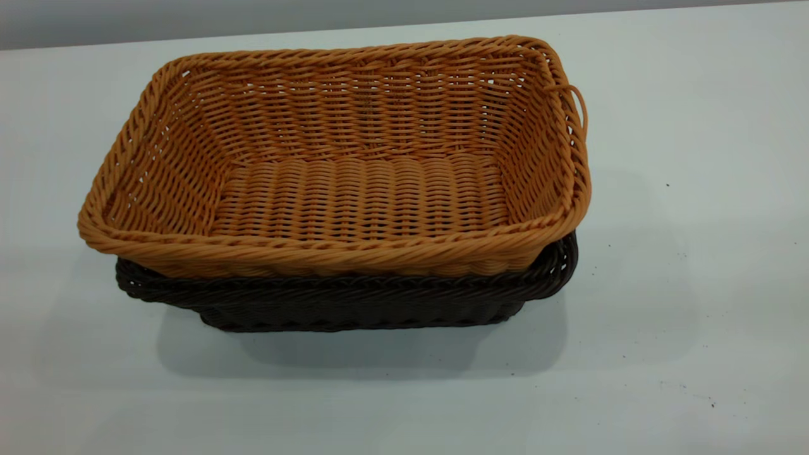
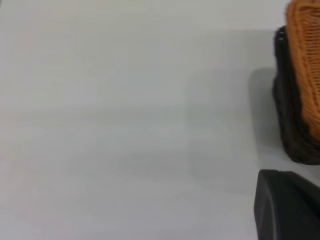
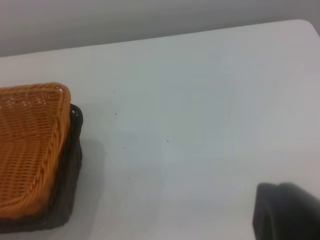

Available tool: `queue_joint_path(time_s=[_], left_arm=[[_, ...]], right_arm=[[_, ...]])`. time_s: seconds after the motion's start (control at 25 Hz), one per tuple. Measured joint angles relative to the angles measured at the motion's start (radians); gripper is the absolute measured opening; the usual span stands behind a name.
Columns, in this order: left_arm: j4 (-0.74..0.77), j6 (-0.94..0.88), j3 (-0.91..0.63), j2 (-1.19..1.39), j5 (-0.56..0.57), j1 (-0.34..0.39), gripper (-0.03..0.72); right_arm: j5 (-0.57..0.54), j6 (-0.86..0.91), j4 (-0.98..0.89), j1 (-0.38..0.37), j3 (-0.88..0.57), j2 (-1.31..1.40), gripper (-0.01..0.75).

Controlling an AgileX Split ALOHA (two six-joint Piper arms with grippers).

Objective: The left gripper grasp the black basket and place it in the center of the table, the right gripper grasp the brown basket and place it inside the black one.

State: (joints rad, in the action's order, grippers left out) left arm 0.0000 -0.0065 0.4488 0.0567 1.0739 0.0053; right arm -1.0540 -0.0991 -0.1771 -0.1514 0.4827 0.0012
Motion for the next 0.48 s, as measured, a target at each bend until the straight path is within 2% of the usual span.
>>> queue_joint_path(time_s=[0.16,0.48], left_arm=[[0.006,0.0,0.0,-0.002,0.0,0.002,-0.001],[0.008,0.0,0.0,-0.045,0.0,0.002,-0.001]], right_arm=[[-0.003,0.0,0.001,-0.031,0.004,-0.001,0.0],[-0.003,0.0,0.003,-0.032,0.004,-0.001,0.0]])
